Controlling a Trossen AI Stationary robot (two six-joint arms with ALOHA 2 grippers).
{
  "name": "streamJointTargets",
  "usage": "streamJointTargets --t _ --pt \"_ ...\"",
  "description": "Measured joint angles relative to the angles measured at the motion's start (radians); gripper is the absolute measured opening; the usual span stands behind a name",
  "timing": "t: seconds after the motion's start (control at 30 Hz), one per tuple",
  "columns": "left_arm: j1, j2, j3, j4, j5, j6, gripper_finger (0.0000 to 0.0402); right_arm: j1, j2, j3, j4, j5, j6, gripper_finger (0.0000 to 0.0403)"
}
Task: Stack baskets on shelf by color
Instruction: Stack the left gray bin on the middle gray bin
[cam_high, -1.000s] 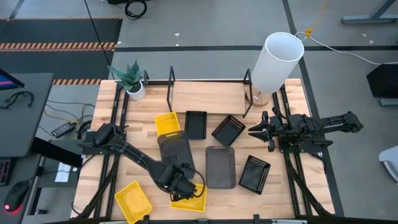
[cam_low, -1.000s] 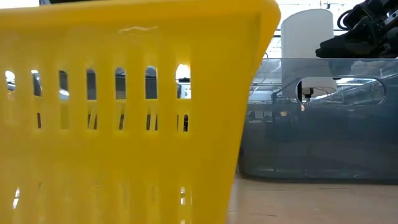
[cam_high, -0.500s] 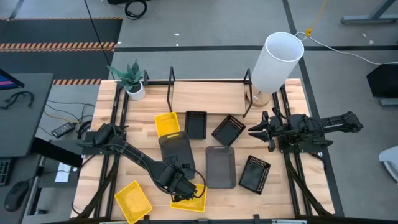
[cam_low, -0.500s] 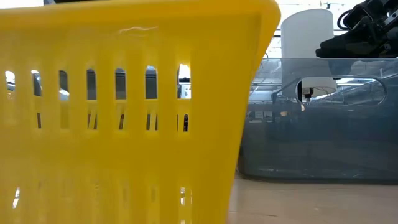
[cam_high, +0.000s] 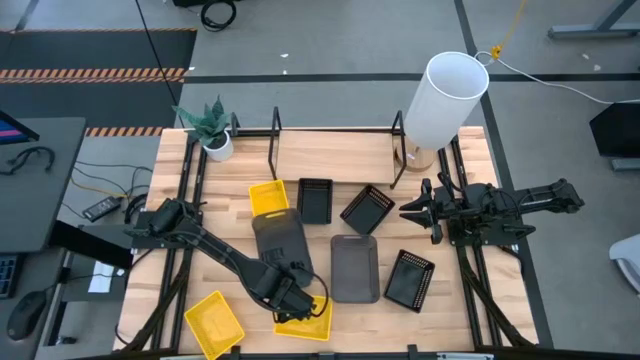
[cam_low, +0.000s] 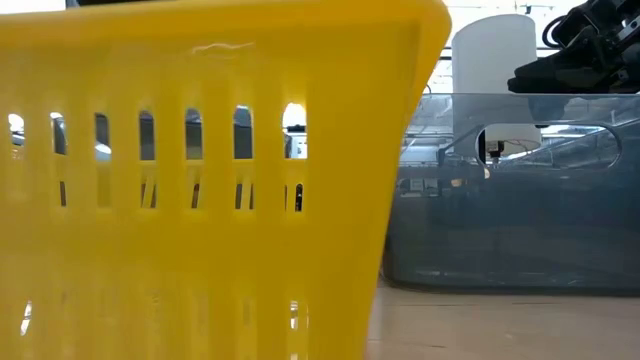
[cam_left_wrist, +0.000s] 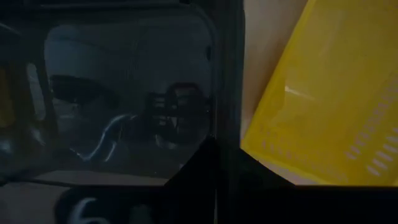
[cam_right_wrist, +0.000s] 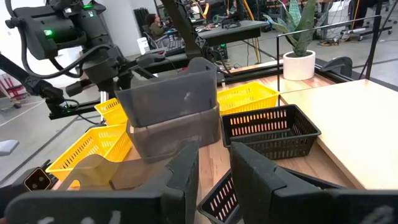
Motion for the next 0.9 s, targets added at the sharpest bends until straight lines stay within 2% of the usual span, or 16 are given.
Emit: streamJointTargets --t 0.33,0.6,0.9 --pt "-0.001 0.000 0.004 -0.011 -0.026 -0.002 0.0010 0.000 0.000 0.000 0.000 0.000 0.000 0.0098" --pt "-0.006 0.000 -0.013 0.056 -0.023 -0.002 0.0013 0.000 0.000 0.000 0.000 0.000 0.000 0.0098" --pt "-0.006 0.000 -0.013 0.055 -0.003 -0.019 0.0060 0.000 0.000 0.000 0.000 0.000 0.000 0.0098"
